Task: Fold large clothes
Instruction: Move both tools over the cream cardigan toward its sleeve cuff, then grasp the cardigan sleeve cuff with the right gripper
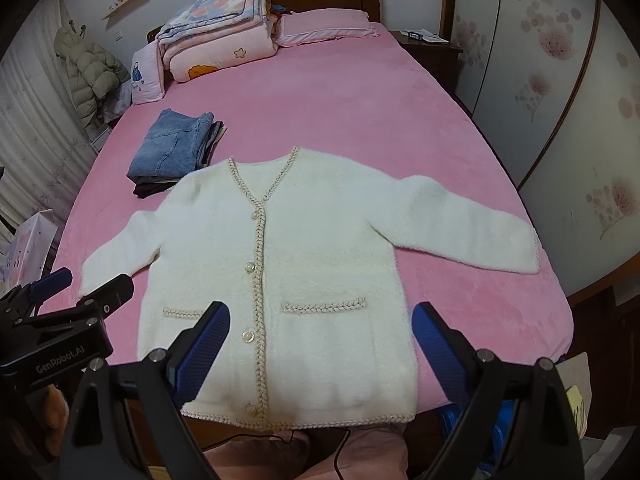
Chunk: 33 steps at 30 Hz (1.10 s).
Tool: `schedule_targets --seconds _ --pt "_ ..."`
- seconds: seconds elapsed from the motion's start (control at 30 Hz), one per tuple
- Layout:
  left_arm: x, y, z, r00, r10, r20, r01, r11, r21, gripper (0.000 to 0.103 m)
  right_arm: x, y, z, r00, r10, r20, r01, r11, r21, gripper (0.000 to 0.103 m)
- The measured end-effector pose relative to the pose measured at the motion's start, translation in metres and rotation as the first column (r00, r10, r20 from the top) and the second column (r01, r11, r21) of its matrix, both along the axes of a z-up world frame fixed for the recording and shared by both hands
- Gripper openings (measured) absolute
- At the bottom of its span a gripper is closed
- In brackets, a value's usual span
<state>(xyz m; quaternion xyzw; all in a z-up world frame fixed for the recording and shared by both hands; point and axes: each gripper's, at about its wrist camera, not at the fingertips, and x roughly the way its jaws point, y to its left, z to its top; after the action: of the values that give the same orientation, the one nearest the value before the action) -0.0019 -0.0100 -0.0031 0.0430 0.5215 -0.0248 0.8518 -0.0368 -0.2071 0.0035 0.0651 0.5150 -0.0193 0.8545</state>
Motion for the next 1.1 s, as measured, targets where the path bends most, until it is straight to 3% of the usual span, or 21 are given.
schedule_targets --seconds 0.37,1.1 --pt "0.001 -0.016 -0.001 1.000 -0.012 0.002 0.012 1.000 0.010 0.100 -0.003 -0.015 0.000 1.000 -0.019 0.013 0.020 1.000 -0.013 0.093" --pt "0.030 -0.101 0.001 0.995 -0.096 0.030 0.095 0.995 0.030 0.100 0.004 -0.088 -0.002 0.992 -0.111 0.053 0.113 0.993 -0.041 0.093"
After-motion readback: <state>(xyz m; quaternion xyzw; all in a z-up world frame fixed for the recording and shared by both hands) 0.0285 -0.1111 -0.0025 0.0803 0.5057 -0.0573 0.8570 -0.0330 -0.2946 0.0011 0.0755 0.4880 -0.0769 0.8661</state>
